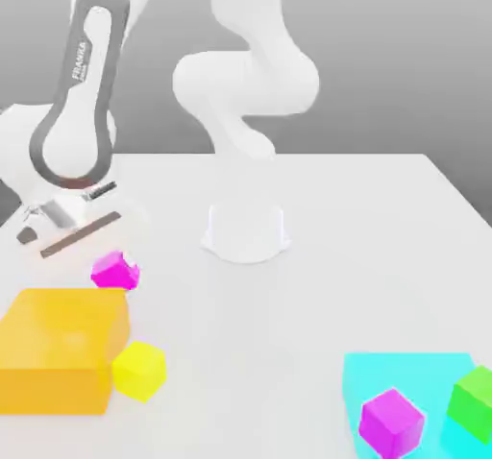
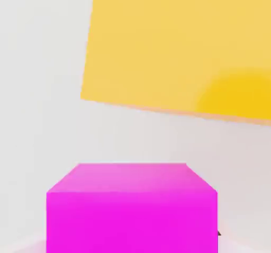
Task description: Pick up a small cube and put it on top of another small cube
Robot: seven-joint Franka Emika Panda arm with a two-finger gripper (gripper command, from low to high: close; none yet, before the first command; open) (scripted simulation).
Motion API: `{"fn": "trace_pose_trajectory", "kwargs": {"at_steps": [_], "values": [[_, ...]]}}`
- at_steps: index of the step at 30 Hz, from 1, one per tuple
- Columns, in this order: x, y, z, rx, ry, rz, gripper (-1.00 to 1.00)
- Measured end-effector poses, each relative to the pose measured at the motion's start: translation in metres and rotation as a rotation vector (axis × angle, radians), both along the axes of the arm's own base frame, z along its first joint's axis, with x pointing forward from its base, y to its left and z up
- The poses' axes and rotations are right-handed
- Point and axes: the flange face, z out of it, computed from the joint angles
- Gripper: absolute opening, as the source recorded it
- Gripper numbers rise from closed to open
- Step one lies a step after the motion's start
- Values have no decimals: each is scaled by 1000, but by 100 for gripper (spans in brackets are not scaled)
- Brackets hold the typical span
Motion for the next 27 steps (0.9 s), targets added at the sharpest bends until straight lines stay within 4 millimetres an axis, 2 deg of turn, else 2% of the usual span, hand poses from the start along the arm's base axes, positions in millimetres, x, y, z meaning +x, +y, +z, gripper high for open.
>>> {"fn": "trace_pose_trajectory", "kwargs": {"at_steps": [7,9,11,15,18,22,24,27], "values": [[23,44,22,236,147,129,-100],[56,55,33,200,129,261,-100],[101,67,46,123,63,423,-100],[185,108,73,-21,-97,729,-100],[238,155,94,-113,-225,950,-100],[297,239,127,-218,-412,1246,-100],[318,289,145,-263,-512,1390,-100],[335,363,171,-316,-656,1584,-100]]}}
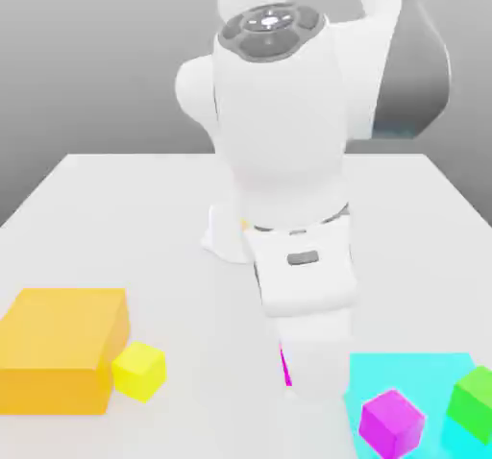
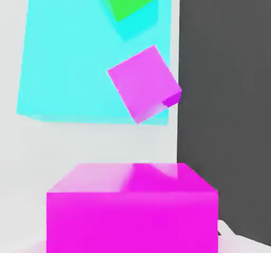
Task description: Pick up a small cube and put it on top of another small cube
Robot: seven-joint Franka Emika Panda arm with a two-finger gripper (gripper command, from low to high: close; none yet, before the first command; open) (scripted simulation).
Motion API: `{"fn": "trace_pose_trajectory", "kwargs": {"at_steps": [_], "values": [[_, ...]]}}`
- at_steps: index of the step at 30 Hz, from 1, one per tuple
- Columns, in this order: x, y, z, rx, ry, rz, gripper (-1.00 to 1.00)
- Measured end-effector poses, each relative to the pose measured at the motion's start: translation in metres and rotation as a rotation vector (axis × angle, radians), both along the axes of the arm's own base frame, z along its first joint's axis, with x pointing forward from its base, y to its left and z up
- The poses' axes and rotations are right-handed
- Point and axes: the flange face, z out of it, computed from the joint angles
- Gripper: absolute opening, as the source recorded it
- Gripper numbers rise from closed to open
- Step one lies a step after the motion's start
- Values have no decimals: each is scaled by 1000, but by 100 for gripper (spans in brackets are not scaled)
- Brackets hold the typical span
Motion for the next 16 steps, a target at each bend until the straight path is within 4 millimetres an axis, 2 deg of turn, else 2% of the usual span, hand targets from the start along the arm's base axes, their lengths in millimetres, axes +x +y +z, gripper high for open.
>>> {"fn": "trace_pose_trajectory", "kwargs": {"at_steps": [1,3,8,12,13,16], "values": [[0,19,3,-10,-28,54,-100],[-7,34,-1,-39,-39,106,-100],[-32,40,-28,-118,-18,166,-100],[-36,41,-83,-130,-14,175,-100],[-36,40,-92,-131,-14,175,100],[-36,40,-92,-131,-14,175,100]]}}
